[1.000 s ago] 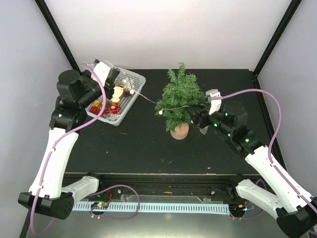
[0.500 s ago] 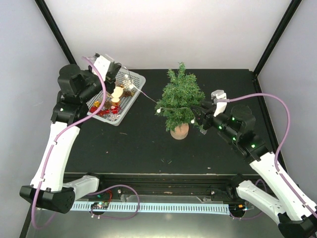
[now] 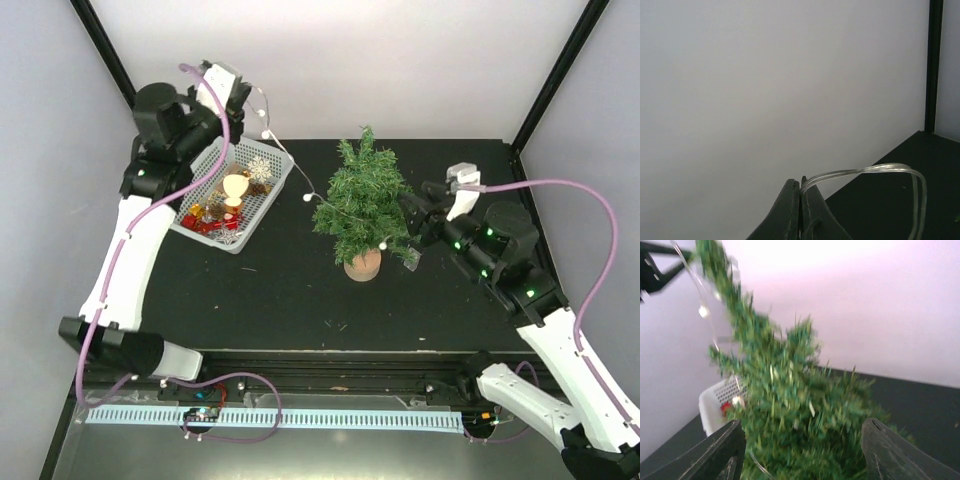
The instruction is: Decorate the small christmas tree
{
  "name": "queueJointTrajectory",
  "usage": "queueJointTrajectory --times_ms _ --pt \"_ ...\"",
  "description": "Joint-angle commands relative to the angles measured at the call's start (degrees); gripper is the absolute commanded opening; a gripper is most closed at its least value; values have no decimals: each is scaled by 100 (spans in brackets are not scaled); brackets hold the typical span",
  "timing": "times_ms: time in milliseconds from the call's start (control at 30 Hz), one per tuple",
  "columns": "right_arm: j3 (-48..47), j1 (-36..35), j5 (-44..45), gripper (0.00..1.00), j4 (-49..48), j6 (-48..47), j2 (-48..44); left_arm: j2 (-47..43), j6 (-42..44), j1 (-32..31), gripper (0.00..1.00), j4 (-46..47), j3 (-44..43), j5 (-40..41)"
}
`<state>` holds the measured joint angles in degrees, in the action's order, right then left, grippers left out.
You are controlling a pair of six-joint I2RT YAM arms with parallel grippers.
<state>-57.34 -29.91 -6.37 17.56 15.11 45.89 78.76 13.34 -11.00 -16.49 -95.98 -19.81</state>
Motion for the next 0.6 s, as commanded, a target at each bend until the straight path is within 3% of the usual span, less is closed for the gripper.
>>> queueJointTrajectory --times_ms 0,167,567 --pt "-817 -30 721 64 382 -176 247 587 240 -266 2 -207 -603 346" --pt "-1639 -32 1236 64 718 -230 778 1158 437 -505 2 -184 -1044 576" --pt "-2794 269 1310 60 669 -433 2050 2656 762 -1297 1 -432 -2914 707"
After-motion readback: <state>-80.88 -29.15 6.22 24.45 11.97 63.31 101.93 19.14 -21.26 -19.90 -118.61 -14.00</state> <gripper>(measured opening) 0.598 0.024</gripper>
